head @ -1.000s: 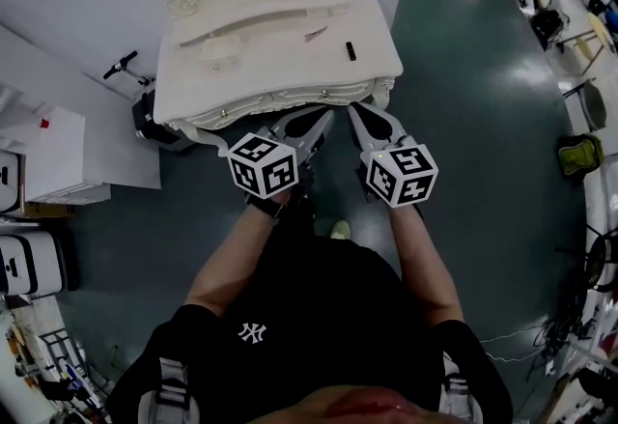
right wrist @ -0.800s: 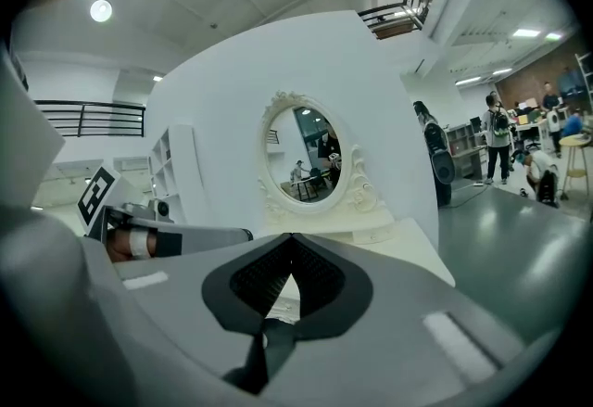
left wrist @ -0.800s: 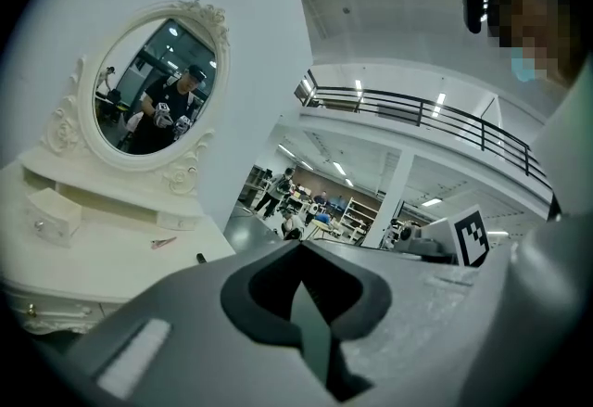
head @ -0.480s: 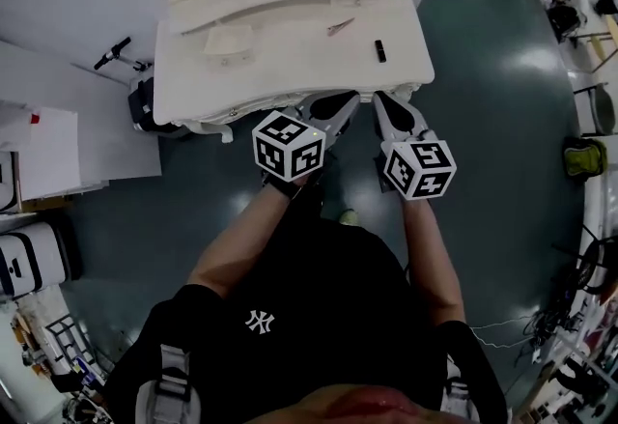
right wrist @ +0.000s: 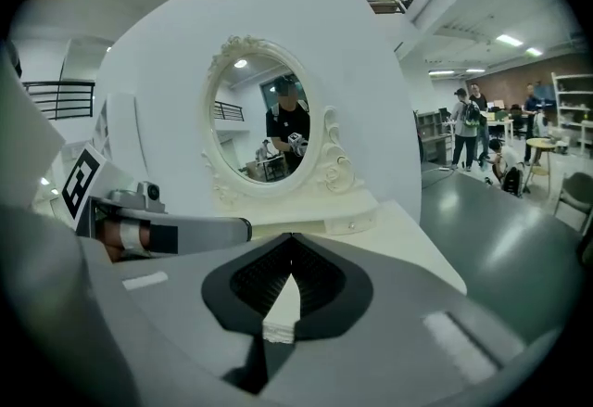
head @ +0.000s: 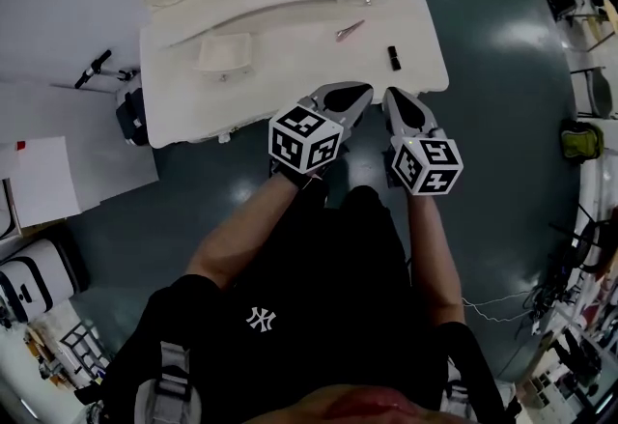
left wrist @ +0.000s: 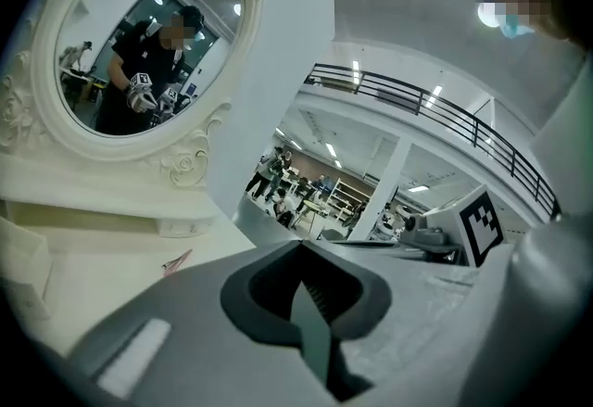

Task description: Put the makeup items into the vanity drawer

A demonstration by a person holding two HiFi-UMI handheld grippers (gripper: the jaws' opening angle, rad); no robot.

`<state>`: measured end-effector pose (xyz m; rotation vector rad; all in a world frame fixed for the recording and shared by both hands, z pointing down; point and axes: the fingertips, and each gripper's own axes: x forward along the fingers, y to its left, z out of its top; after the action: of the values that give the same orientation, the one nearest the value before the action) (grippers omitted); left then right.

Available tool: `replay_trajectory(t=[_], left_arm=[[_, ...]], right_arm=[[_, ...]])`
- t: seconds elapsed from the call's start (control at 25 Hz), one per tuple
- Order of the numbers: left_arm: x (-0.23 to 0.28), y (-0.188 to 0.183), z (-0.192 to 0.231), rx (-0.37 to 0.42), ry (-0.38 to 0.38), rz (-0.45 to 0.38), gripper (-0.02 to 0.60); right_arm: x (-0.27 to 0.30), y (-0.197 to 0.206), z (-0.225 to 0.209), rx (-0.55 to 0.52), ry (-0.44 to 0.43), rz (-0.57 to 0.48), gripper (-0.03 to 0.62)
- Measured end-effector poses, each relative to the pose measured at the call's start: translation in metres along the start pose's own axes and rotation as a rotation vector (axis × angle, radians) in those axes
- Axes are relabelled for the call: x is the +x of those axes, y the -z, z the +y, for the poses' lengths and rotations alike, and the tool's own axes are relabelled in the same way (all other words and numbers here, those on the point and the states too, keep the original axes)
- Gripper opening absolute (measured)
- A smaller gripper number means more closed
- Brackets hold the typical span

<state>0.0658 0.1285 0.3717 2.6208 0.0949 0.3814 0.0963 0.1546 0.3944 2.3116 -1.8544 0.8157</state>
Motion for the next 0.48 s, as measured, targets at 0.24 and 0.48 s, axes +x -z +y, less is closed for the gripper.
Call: replay_trajectory(t=[0.24,0.48], left_arm=[[0.027,0.009,0.022,-0.025,0.011,0.036,0.0],[0.065,0.018,0.041,-0.029,-0.005,0.07,0.0]], right_arm=[[0.021,0.012,-0.03,-0.004,0.056,0.06,0.031],[0.053,0.021,-0.074,-0.022,0.066,0.129,0.053]])
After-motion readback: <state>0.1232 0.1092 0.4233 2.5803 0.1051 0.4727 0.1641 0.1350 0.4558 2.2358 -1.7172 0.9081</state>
